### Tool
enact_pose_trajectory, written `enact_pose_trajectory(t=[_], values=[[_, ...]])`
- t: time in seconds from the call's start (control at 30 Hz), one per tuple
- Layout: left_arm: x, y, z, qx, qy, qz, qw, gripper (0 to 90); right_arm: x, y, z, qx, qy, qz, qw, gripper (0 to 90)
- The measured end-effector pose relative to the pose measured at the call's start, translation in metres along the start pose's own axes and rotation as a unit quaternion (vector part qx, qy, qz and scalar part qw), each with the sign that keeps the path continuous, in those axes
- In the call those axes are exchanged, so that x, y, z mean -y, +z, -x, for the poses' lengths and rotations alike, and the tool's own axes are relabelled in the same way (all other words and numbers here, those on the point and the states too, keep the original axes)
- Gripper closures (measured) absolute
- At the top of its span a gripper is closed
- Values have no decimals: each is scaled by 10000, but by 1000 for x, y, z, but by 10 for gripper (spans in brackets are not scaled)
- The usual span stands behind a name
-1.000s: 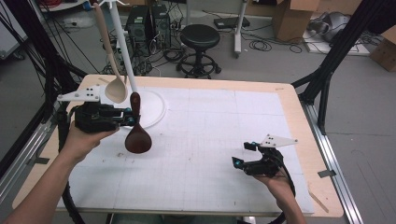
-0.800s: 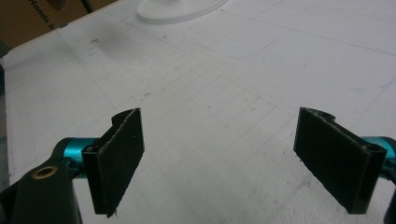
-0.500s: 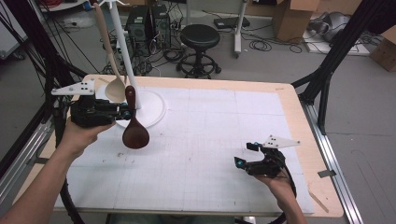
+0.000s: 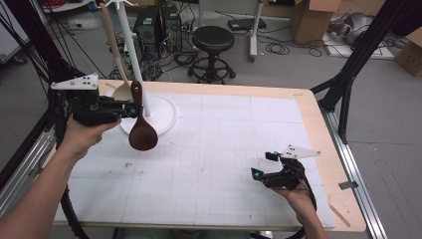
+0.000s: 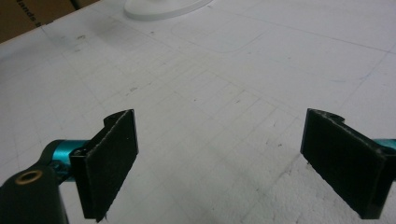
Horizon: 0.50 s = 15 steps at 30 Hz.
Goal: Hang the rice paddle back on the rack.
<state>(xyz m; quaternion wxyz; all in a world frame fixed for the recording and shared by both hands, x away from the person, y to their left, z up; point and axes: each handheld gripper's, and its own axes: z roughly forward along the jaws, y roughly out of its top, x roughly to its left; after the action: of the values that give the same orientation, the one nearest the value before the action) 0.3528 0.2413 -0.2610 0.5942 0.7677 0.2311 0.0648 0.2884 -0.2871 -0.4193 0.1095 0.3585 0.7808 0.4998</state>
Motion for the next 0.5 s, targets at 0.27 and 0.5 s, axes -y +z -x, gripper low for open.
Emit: enact_pose_trajectory(t=[0.27, 0.5], values=[[-13, -2, -10, -26, -34, 2, 10000, 779, 1, -3, 2, 57, 35, 89, 9999, 93], [-26, -3, -18, -18, -42, -24, 10000, 780, 0, -3, 5, 133, 73, 122, 9998, 80]])
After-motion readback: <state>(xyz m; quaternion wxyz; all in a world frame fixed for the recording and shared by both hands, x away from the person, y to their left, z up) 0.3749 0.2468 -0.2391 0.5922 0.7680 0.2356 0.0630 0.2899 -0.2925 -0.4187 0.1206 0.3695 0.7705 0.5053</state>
